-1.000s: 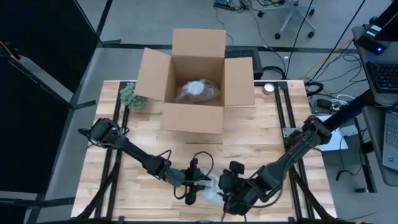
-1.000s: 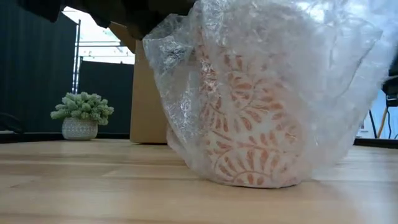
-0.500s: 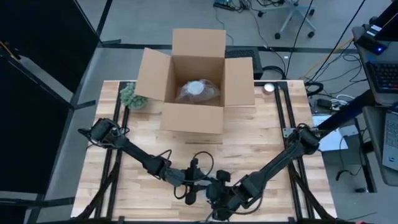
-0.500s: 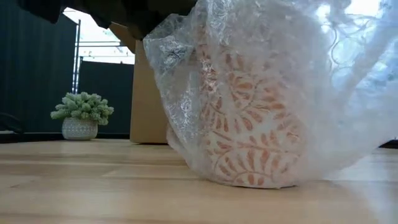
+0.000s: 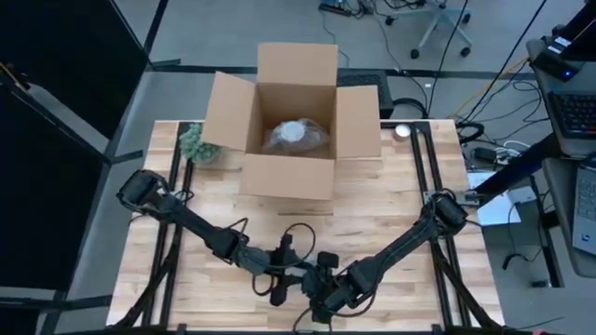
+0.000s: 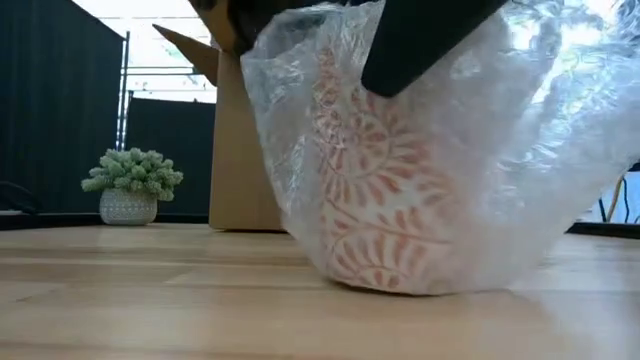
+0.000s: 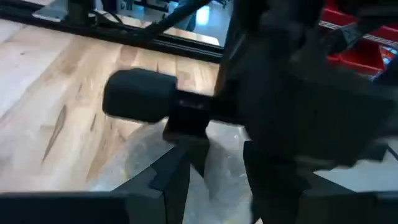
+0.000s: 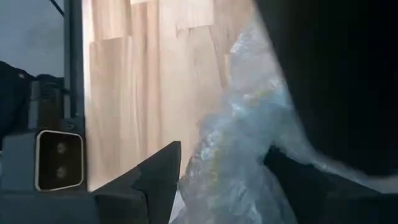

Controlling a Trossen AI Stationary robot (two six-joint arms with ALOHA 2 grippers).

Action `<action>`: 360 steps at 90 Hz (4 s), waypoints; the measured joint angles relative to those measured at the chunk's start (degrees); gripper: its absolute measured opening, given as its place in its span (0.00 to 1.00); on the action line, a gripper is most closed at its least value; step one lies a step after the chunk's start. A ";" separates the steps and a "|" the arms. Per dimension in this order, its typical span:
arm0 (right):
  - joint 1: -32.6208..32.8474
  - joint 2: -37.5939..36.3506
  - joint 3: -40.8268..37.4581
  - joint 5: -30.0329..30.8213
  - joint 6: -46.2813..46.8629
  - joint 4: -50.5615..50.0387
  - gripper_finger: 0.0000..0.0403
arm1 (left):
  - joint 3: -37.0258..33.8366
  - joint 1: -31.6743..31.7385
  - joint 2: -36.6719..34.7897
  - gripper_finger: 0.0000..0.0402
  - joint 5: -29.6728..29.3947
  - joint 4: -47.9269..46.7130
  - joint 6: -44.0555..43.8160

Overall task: Wrap mug
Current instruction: Wrap the yellow patterned mug with bubble wrap

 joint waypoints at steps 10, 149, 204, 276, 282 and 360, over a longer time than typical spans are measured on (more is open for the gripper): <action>0.02 0.31 -0.04 0.03 -0.04 -0.02 0.49 | -0.03 0.17 0.02 0.34 -0.82 0.27 0.27; -3.26 -7.11 -0.20 4.30 3.23 -19.49 0.49 | 0.30 1.66 9.77 0.34 -1.99 4.29 -2.43; -5.21 -1.45 -0.10 -2.04 2.22 -16.57 0.49 | 0.26 1.62 9.81 0.34 -1.90 4.29 -1.01; 8.49 -18.58 -0.26 -1.29 10.70 -16.07 0.49 | 0.26 1.51 9.82 0.34 -2.16 4.26 -1.03; 10.52 -18.01 -0.26 1.12 10.63 -12.85 0.49 | 0.26 1.51 9.82 0.34 -2.25 4.26 -1.03; 2.68 -3.78 0.05 4.03 -8.06 -10.59 0.49 | 0.24 1.74 9.85 0.34 -2.82 4.03 -1.24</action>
